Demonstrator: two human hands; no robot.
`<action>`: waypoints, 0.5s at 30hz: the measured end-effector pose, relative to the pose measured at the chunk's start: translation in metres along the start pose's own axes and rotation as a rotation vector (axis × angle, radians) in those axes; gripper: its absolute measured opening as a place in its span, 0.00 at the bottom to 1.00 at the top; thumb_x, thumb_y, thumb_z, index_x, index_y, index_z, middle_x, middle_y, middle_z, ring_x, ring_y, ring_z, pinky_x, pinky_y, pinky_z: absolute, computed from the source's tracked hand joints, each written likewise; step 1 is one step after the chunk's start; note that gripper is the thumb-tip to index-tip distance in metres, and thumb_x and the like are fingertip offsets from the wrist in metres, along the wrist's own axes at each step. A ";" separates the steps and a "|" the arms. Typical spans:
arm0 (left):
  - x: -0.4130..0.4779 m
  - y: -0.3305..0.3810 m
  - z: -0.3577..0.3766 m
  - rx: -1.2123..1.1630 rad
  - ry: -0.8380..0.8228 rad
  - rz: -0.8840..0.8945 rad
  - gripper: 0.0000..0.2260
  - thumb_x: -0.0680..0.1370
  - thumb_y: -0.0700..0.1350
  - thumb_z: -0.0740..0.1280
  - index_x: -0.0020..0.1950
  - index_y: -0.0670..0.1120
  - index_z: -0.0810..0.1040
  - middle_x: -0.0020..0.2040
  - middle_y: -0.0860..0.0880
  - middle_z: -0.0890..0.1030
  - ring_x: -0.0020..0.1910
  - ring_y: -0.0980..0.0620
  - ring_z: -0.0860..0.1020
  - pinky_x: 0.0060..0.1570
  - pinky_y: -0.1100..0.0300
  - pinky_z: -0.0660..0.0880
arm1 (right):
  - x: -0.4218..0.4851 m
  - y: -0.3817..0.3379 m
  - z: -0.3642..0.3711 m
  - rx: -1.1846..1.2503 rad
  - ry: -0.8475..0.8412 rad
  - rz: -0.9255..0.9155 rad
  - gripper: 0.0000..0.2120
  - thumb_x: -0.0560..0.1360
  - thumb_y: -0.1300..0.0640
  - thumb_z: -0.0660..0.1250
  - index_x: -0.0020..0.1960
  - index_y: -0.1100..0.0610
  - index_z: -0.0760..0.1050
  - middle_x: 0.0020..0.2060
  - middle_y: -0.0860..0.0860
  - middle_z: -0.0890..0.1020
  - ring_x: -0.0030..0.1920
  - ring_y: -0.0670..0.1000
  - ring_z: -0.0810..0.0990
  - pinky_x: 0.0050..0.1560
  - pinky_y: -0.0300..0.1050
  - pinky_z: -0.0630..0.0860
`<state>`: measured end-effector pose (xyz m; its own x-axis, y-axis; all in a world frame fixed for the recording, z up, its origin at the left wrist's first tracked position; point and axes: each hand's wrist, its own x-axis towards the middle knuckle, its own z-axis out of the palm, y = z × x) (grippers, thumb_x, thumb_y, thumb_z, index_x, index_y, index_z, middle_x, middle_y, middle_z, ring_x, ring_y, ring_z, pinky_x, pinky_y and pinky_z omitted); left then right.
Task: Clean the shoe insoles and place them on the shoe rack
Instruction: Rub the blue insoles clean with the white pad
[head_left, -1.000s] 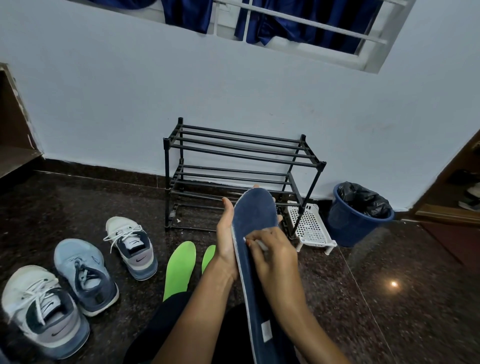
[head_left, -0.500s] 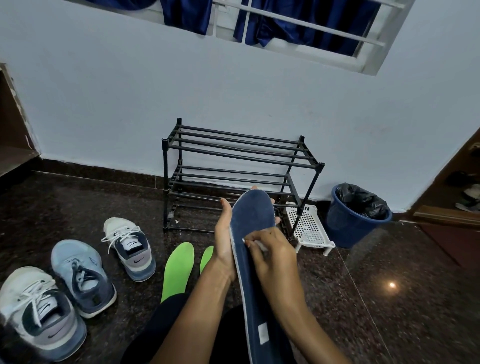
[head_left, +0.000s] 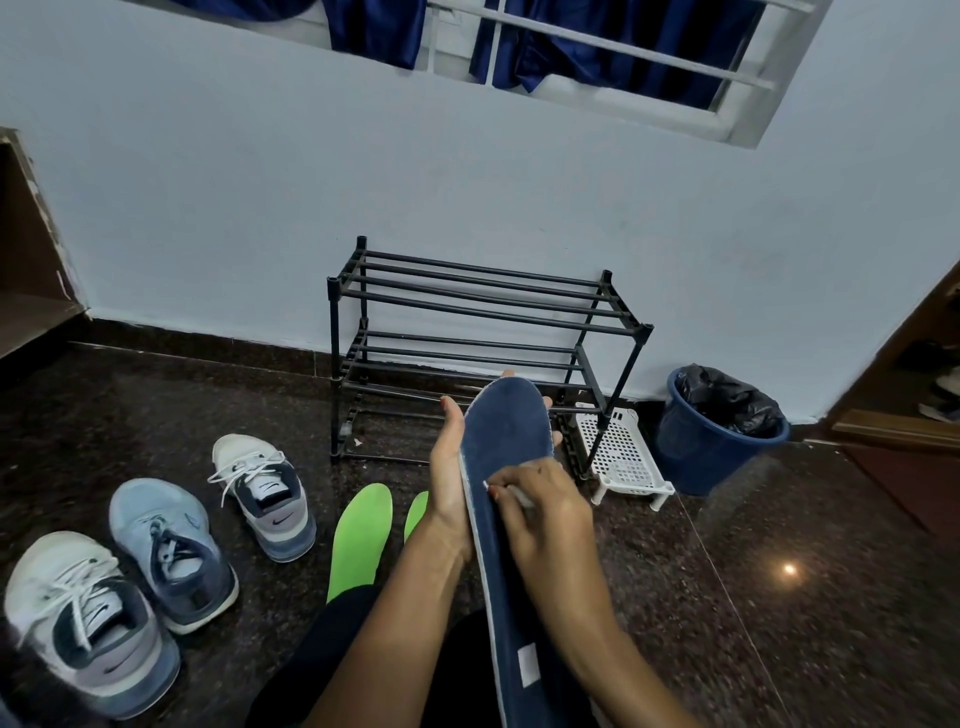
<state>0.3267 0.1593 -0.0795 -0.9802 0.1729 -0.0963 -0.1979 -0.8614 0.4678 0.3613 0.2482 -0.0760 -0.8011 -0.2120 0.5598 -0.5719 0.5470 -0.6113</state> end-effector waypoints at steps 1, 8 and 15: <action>0.000 0.000 0.000 -0.003 -0.001 -0.001 0.41 0.70 0.67 0.55 0.72 0.39 0.67 0.61 0.38 0.77 0.49 0.44 0.78 0.47 0.53 0.78 | 0.004 0.004 -0.002 -0.013 0.010 0.011 0.06 0.71 0.65 0.63 0.41 0.58 0.78 0.37 0.44 0.73 0.42 0.47 0.75 0.46 0.26 0.66; 0.002 0.000 -0.002 0.010 -0.022 0.023 0.38 0.72 0.67 0.53 0.73 0.42 0.67 0.62 0.39 0.76 0.53 0.43 0.75 0.49 0.54 0.78 | 0.010 0.010 -0.001 -0.056 0.060 0.055 0.07 0.73 0.68 0.64 0.43 0.59 0.78 0.38 0.40 0.71 0.43 0.50 0.74 0.45 0.26 0.66; 0.002 -0.001 -0.002 0.013 0.006 0.023 0.37 0.71 0.67 0.54 0.66 0.39 0.73 0.55 0.40 0.80 0.44 0.44 0.79 0.44 0.51 0.77 | -0.005 -0.003 0.003 0.003 0.010 0.007 0.07 0.71 0.63 0.62 0.42 0.58 0.79 0.37 0.39 0.71 0.43 0.42 0.73 0.47 0.23 0.64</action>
<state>0.3245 0.1596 -0.0824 -0.9846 0.1500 -0.0900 -0.1749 -0.8591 0.4810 0.3663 0.2449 -0.0781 -0.8031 -0.2007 0.5610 -0.5672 0.5459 -0.6167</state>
